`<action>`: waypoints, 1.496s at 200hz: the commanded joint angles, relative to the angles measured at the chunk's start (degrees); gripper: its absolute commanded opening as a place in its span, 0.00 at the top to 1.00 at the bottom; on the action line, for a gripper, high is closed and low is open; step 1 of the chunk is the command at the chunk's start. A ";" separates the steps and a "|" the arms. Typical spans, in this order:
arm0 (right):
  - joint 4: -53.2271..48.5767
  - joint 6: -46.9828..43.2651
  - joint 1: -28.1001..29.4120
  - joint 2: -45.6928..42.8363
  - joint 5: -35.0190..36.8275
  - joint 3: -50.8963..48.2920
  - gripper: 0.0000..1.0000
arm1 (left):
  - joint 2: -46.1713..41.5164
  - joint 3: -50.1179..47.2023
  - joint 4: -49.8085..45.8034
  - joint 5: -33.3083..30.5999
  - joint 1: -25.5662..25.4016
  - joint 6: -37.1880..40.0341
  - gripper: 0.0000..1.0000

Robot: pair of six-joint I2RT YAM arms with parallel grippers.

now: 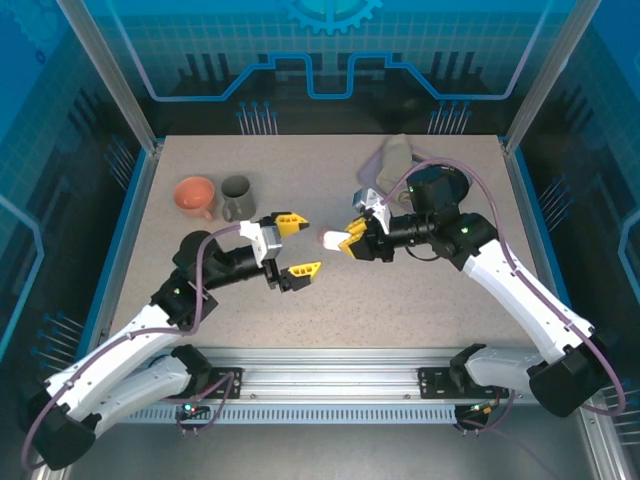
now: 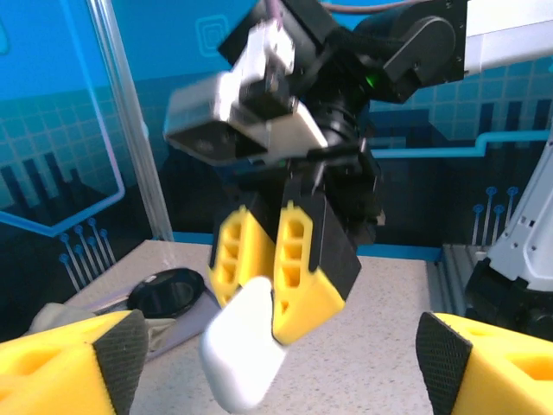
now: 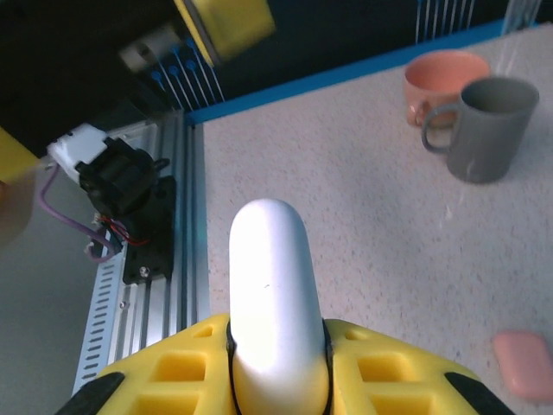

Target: Insert the wireless bluetooth earbuds into the charging case

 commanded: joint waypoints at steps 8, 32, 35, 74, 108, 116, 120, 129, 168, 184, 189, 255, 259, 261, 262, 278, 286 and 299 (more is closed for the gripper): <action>1.25 5.45 -0.78 1.71 2.30 -3.98 0.75 | -3.23 -1.05 -2.15 -4.43 -0.18 1.82 0.05; 2.76 8.94 -0.78 4.65 3.40 -6.63 0.75 | -4.91 -1.03 -3.32 -5.98 -0.20 2.34 0.01; 2.95 9.23 -0.78 5.10 3.56 -6.92 0.75 | -5.09 -1.02 -3.51 -6.03 -0.20 2.35 0.01; 4.76 12.53 -0.84 11.64 6.60 -9.56 0.75 | -6.46 -0.93 -5.15 -6.29 -0.20 2.63 0.01; 6.66 15.89 -0.98 19.20 8.41 -9.54 0.75 | -6.17 -1.10 -8.13 -7.05 -0.19 2.99 0.01; 6.78 16.50 -1.06 21.06 8.92 -9.27 0.75 | -5.97 -1.28 -9.35 -7.87 -0.18 3.03 0.01; 6.79 16.87 -1.11 22.06 9.29 -9.04 0.75 | -5.79 -1.31 -9.91 -8.57 -0.20 2.86 0.01; 6.85 17.66 -1.20 24.24 9.81 -8.43 0.76 | -5.38 -1.51 -11.41 -9.63 -0.20 2.59 0.01; 7.39 19.38 -1.48 32.30 7.54 -6.03 0.76 | -3.71 -3.88 -15.18 -12.61 -0.20 -0.37 0.01; 7.13 19.56 -1.61 34.88 6.92 -5.07 0.76 | -3.14 -4.72 -16.85 -14.07 -0.20 -1.98 0.01; 7.05 19.57 -1.66 35.52 6.79 -4.84 0.76 | -2.98 -5.06 -17.29 -14.52 -0.19 -2.49 0.01; 6.42 19.27 -3.61 39.92 3.21 -3.60 0.68 | -4.13 -9.48 -17.08 -17.54 -0.20 -6.73 0.01; 6.42 19.12 -3.68 39.91 2.98 -3.64 0.67 | -4.20 -9.66 -16.90 -17.66 -0.20 -6.81 0.01; 6.42 19.04 -3.70 39.91 2.91 -3.64 0.66 | -4.25 -9.74 -16.87 -17.79 -0.20 -6.90 0.01; 6.42 19.03 -3.69 39.90 2.87 -3.59 0.66 | -4.26 -9.77 -16.86 -17.83 -0.16 -6.90 0.01; 6.33 18.76 -3.90 39.76 3.18 -3.64 0.61 | -4.53 -10.32 -16.23 -18.50 -0.18 -6.90 0.01; 6.20 18.67 -4.11 39.66 3.25 -3.51 0.59 | -4.62 -10.41 -15.94 -18.88 -0.20 -6.93 0.01; 6.03 18.61 -4.36 39.45 3.96 -3.45 0.57 | -4.56 -10.42 -15.79 -19.34 -0.19 -6.90 0.01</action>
